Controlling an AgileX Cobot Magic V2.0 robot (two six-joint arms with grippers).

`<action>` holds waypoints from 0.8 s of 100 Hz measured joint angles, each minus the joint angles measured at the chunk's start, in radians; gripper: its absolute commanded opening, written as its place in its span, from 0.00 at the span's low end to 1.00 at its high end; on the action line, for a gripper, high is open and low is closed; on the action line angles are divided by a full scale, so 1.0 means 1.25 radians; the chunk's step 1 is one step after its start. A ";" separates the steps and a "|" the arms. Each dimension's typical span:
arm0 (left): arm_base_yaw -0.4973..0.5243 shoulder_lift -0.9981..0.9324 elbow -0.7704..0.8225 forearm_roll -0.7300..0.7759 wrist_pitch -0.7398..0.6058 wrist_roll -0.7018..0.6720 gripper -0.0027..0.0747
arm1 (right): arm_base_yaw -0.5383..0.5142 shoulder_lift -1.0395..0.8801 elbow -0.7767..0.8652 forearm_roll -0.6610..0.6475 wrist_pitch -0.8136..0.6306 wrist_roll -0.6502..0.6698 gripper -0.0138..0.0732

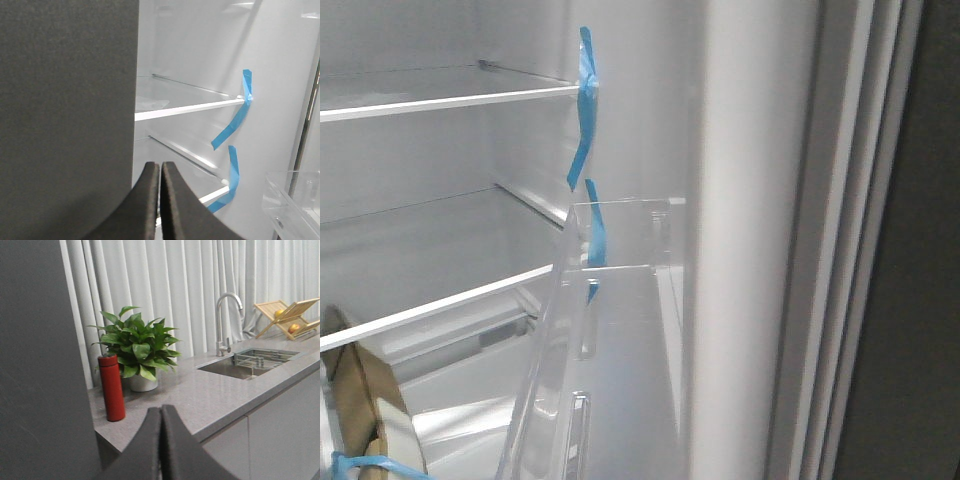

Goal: Close fridge door

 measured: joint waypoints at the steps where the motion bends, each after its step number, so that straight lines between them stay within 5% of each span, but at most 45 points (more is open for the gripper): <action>1: 0.000 0.000 0.000 0.000 0.000 0.000 0.01 | 0.000 0.004 -0.005 0.003 0.008 0.000 0.07; 37: 0.000 0.000 0.000 0.000 0.000 0.000 0.01 | 0.081 0.051 -0.149 0.079 0.119 0.000 0.07; 80: 0.000 0.000 0.000 0.000 0.000 0.000 0.01 | 0.352 0.062 -0.151 0.083 0.128 0.000 0.07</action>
